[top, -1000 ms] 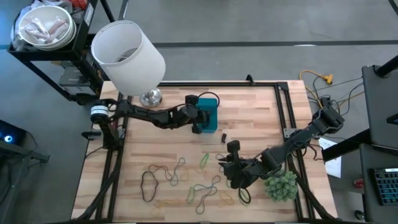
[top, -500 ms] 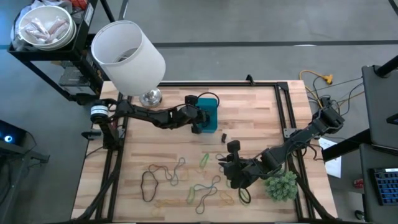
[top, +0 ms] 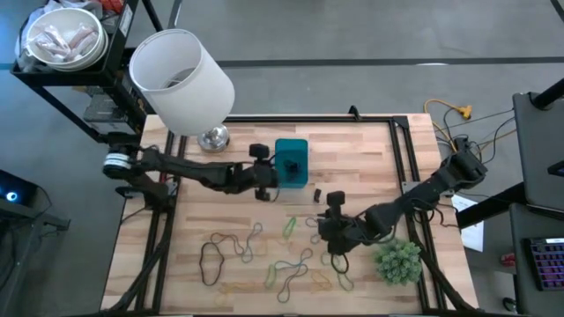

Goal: Pick and place rubber bands into bin
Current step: Put the black rubber band into the blue bin

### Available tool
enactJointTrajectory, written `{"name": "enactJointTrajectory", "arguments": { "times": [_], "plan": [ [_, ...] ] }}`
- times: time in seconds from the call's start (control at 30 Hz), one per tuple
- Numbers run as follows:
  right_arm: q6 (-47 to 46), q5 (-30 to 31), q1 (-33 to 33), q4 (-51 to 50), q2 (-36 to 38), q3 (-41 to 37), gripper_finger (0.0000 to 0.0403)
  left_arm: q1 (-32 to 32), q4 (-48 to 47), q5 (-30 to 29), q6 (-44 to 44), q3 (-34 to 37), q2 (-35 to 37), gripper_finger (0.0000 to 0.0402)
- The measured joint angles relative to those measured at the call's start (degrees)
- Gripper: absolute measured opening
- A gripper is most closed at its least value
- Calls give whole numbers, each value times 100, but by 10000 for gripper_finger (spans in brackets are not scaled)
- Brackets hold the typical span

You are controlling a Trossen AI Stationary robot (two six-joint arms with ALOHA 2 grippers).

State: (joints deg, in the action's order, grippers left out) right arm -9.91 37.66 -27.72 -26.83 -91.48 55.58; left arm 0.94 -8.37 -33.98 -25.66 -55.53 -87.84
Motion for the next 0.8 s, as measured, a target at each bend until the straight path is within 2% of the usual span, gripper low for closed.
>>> {"name": "enactJointTrajectory", "arguments": {
  "times": [0.27, 0.43, 0.63, 0.8],
  "plan": [
    [-685, -12, 408, 50, 0, -310, 60, 1018, -624, -48, 767, 385, 1293, 70],
    [-751, -57, 593, 210, -118, -336, 92, 1679, -605, -52, 1078, 812, 1983, 70],
    [-773, -175, 769, 351, -407, -325, 134, 2337, -558, -85, 1586, 1339, 2478, 70],
    [-821, -177, 926, 426, -589, -318, 152, 2706, -552, -232, 1926, 1641, 2615, 70]
  ]
}}
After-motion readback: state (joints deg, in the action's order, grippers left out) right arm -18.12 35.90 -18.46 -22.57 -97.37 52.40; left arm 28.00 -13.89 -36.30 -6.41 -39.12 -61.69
